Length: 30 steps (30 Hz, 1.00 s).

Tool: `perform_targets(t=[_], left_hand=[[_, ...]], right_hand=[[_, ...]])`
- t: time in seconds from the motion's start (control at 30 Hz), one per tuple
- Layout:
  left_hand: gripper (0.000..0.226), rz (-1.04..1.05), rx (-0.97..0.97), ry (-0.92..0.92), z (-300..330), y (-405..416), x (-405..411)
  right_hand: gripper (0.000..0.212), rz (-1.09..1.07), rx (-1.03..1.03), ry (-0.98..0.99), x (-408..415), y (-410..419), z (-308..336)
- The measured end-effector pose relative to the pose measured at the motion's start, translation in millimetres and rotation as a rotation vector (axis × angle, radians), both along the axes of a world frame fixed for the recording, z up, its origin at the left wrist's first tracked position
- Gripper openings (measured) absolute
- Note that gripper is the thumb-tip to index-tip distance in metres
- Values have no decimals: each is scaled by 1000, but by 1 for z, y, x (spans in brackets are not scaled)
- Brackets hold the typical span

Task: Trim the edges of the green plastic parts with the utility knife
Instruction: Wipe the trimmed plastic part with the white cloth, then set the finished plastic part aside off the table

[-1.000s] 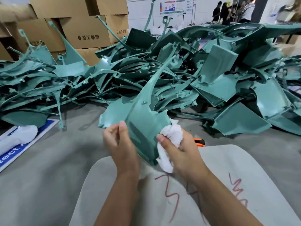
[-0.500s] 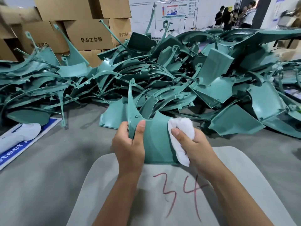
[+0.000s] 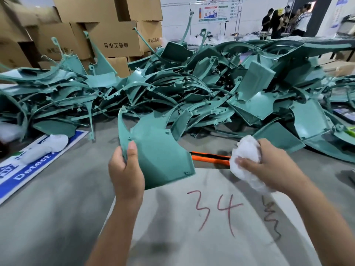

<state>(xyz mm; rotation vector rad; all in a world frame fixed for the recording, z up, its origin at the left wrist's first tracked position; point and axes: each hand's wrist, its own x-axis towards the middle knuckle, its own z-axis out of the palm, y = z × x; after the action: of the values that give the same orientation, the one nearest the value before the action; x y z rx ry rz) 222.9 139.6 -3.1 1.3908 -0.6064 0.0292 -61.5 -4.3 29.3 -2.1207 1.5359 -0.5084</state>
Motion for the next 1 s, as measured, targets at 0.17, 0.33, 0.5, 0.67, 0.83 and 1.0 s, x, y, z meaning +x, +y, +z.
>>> perform_targets(t=[0.17,0.33,0.5,0.67,0.83,1.0], left_hand=[[43,-54,-39,88,-5,45,20],[36,-197,-48,124,2,108,37],[51,-290,244,-87,-1,215,67],[48,-196,644,-151,-46,364,92],[47,-34,729,212,-148,501,68],[63,398,655,649,-238,580,-1]], right_hand=[[92,-108,-132,303,4,20,21],[61,283,-86,-400,87,93,42],[64,561,690,-923,187,194,24],[19,678,845,-871,256,272,8],[16,1072,584,-508,287,362,-34],[22,1320,542,248,290,455,-129]])
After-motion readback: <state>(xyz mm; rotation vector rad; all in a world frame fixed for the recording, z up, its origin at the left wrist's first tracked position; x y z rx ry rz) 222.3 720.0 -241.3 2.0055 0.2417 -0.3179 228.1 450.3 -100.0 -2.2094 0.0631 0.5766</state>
